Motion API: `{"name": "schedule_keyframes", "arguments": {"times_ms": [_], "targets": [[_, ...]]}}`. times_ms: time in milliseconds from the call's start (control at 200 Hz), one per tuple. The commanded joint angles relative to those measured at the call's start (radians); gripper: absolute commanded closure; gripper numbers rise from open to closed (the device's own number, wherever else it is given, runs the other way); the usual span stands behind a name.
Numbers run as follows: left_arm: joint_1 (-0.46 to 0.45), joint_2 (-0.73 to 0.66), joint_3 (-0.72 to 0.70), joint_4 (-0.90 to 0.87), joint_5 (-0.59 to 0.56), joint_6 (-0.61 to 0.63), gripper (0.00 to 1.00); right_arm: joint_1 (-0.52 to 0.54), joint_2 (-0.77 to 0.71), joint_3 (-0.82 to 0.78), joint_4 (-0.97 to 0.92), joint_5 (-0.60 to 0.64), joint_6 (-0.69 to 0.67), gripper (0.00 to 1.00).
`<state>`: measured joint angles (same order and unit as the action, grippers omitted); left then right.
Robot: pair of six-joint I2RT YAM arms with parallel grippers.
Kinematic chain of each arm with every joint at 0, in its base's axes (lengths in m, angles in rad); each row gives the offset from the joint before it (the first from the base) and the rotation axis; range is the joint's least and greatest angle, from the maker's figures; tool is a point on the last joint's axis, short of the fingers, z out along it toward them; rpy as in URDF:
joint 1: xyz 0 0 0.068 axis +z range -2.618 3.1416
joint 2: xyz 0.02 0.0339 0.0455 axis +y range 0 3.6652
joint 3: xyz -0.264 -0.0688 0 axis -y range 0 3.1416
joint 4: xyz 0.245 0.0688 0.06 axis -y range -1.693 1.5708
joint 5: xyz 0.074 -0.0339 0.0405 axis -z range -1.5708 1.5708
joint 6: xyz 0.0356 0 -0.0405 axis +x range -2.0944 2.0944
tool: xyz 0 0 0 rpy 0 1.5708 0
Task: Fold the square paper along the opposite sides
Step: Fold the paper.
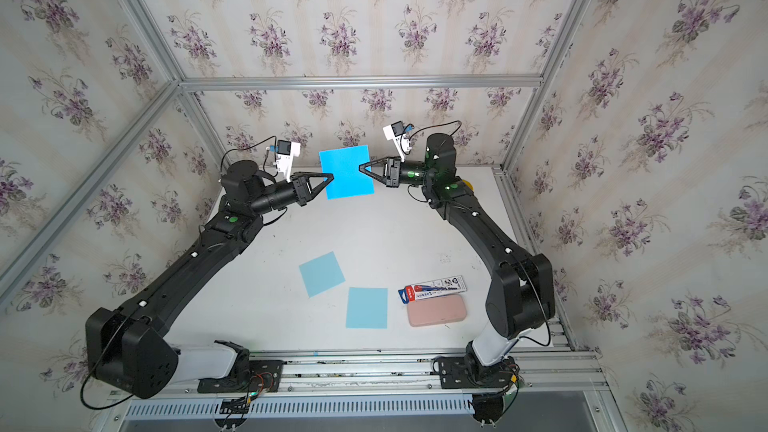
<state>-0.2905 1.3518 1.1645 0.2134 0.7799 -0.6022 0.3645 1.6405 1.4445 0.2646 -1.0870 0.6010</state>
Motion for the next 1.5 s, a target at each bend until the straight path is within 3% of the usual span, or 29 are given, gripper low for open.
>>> {"name": "schedule_keyframes", "arguments": {"times_ms": [0,115,400,669,774,899,1089,1264,1494], "targets": [[0.001,0.004,0.017,0.024,0.008,0.014,1.0,-0.008,-0.016,-0.008,-0.005,0.014,-0.021,0.91],[-0.014,0.005,0.033,0.055,0.029,0.004,1.0,-0.043,-0.044,-0.049,0.001,0.05,-0.024,0.7],[-0.072,0.016,0.142,0.047,0.103,-0.013,1.0,-0.079,-0.052,-0.127,-0.091,0.246,-0.1,0.69],[-0.087,0.101,0.198,0.197,0.169,-0.109,1.0,-0.041,0.021,-0.138,0.154,0.17,0.094,0.65],[-0.076,0.11,0.191,0.143,0.121,-0.062,1.0,-0.037,-0.016,-0.198,0.347,0.121,0.215,0.55],[-0.049,0.128,0.173,0.149,0.1,-0.07,1.0,-0.039,-0.061,-0.254,0.457,0.079,0.269,0.42],[-0.04,0.139,0.163,0.147,0.098,-0.058,1.0,-0.04,-0.088,-0.315,0.622,0.027,0.385,0.31],[-0.036,0.134,0.158,0.118,0.093,-0.036,1.0,-0.04,-0.093,-0.321,0.672,0.029,0.426,0.21],[-0.036,0.111,0.149,0.099,0.104,-0.011,1.0,-0.045,-0.045,-0.287,0.741,0.049,0.531,0.18]]}}
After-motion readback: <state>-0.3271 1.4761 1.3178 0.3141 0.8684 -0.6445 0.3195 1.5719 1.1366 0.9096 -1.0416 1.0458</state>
